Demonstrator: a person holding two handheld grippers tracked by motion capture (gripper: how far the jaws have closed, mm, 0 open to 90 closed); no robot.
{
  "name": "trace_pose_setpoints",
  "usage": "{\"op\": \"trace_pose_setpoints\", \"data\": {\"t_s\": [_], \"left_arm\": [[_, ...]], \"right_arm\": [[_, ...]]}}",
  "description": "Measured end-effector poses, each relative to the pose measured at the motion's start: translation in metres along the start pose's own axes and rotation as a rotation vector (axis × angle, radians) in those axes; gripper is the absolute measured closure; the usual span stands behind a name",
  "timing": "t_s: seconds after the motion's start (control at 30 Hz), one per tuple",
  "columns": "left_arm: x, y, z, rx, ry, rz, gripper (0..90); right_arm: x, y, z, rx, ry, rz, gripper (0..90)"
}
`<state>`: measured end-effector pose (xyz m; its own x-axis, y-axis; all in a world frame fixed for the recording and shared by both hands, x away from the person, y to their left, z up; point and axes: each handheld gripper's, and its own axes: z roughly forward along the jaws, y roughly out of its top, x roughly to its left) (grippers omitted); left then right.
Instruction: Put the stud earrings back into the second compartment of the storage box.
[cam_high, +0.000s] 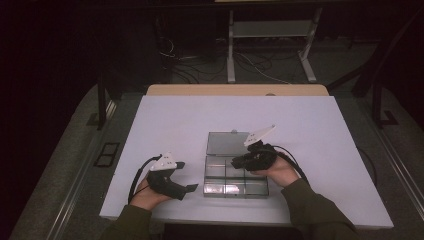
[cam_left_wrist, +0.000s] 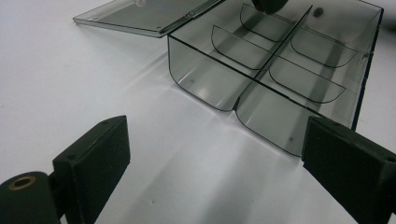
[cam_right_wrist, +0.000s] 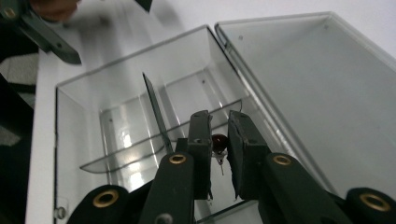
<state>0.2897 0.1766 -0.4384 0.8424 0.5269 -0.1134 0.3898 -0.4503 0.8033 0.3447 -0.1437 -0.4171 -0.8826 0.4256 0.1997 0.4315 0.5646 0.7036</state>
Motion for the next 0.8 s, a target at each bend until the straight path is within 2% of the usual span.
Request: {"op": "trace_pose_setpoints", "data": {"t_s": [0.27, 0.53, 0.8], "left_arm": [[0.000, 0.000, 0.001, 0.000, -0.003, 0.001, 7.0], [0.000, 0.000, 0.001, 0.002, -0.003, 0.001, 7.0], [0.000, 0.000, 0.000, 0.003, -0.002, 0.001, 7.0]], "right_arm": [[0.001, -0.003, 0.005, 0.030, 0.004, -0.002, 77.8], [-0.002, -0.003, 0.004, 0.026, 0.013, 0.009, 68.1], [-0.003, -0.004, -0.007, -0.014, 0.022, 0.031, 57.3]]}}
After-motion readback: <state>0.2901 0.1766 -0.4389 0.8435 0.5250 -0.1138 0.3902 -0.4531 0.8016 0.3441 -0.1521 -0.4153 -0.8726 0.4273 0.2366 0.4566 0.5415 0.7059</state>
